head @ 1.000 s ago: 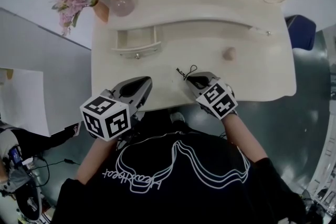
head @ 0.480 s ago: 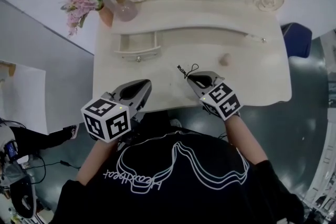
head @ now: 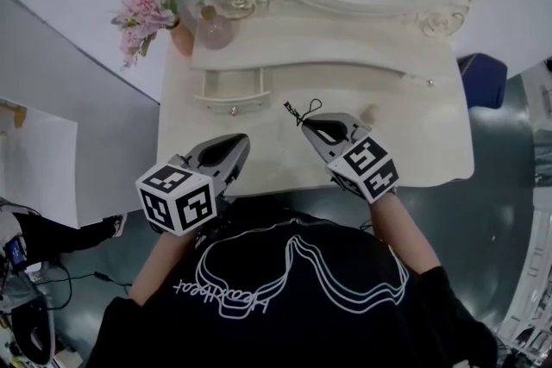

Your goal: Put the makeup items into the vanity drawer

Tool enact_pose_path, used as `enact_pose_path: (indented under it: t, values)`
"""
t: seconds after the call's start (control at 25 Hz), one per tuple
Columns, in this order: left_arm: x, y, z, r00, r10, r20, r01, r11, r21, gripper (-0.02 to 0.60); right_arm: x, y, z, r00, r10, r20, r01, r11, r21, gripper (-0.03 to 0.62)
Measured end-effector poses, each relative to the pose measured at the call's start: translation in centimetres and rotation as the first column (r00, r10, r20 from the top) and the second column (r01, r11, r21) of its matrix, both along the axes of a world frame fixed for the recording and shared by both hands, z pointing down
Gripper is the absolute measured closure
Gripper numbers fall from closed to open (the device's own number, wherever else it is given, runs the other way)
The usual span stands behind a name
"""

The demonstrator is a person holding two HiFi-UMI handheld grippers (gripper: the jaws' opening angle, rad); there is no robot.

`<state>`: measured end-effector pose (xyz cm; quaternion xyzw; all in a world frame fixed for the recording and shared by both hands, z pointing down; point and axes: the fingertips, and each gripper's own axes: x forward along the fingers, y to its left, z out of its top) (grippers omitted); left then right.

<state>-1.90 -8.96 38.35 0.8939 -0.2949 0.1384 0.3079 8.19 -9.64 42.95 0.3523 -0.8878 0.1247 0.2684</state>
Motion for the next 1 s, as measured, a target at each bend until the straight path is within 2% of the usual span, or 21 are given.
enact_pose_path:
  t: [0.44,1.0]
  values:
    - [-4.3,-5.1,-0.8,1.000,-0.005,-0.005,0.005,1.000,-0.013,0.578,-4.7,-5.4,-2.5,1.000,-0.011,0.007,0.011,1.000,0.008,0.579]
    - [-8.5,-9.4,0.3,0.999,-0.041,-0.019,0.040,0.999,-0.025,0.578,-11.1,-9.6,-0.6,0.986,-0.152,-0.072,0.149,0.988,-0.051,0.579]
